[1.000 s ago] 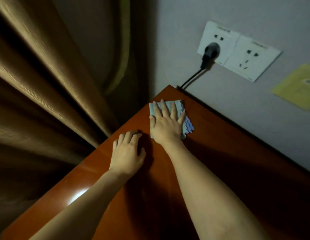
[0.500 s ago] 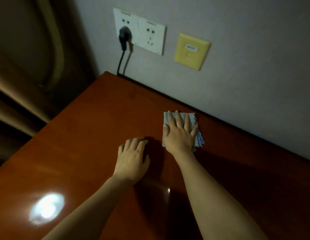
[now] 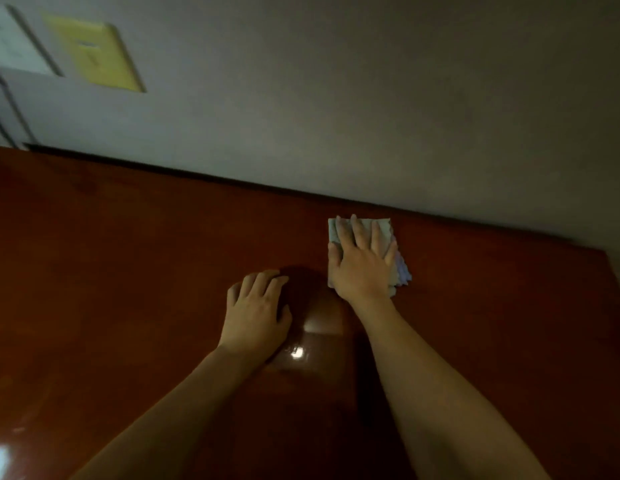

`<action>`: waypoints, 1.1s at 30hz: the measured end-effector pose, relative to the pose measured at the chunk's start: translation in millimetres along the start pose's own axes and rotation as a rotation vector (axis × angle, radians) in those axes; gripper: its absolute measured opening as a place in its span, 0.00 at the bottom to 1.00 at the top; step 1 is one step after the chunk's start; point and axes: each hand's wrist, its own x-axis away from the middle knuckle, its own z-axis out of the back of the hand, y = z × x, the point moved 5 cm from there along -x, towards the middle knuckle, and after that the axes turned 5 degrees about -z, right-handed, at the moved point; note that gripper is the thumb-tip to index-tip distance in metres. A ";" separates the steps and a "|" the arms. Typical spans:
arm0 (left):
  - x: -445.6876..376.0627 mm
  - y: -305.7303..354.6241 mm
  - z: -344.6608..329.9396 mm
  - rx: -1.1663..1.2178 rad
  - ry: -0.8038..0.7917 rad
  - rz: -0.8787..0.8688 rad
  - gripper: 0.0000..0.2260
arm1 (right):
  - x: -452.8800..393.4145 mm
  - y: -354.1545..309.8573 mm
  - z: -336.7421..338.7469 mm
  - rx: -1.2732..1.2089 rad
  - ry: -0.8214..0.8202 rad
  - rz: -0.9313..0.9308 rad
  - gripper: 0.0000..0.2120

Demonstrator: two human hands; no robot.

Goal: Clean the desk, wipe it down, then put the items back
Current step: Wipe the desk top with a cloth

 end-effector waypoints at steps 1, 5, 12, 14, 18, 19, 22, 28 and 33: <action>-2.6 16.0 -7.3 -0.002 -0.001 -0.012 0.22 | 0.8 25.9 4.0 -0.013 0.006 -0.026 0.25; -11.8 82.2 -32.5 0.031 0.048 -0.056 0.24 | 3.4 123.5 18.7 -0.043 0.022 -0.123 0.24; -25.7 190.9 -78.3 -0.001 0.053 -0.153 0.23 | 2.5 243.2 38.9 -0.047 0.020 -0.185 0.25; -31.3 216.6 -88.7 -0.004 0.033 -0.182 0.23 | 1.4 273.6 43.6 -0.043 0.018 -0.205 0.25; -42.3 256.4 -107.2 -0.012 0.037 -0.220 0.22 | 0.6 333.5 53.0 -0.035 0.010 -0.259 0.25; -44.3 264.2 -111.3 -0.016 0.044 -0.221 0.22 | 0.8 346.4 55.1 -0.033 0.012 -0.264 0.25; -48.1 284.8 -120.6 -0.018 0.069 -0.219 0.23 | 1.6 376.6 61.1 -0.020 0.015 -0.252 0.24; -51.2 307.0 -130.6 -0.010 0.037 -0.263 0.21 | 8.0 409.9 68.0 -0.057 -0.012 -0.299 0.24; -50.2 307.2 -129.8 0.017 0.013 -0.303 0.22 | 34.1 426.9 68.2 -0.100 -0.004 -0.411 0.24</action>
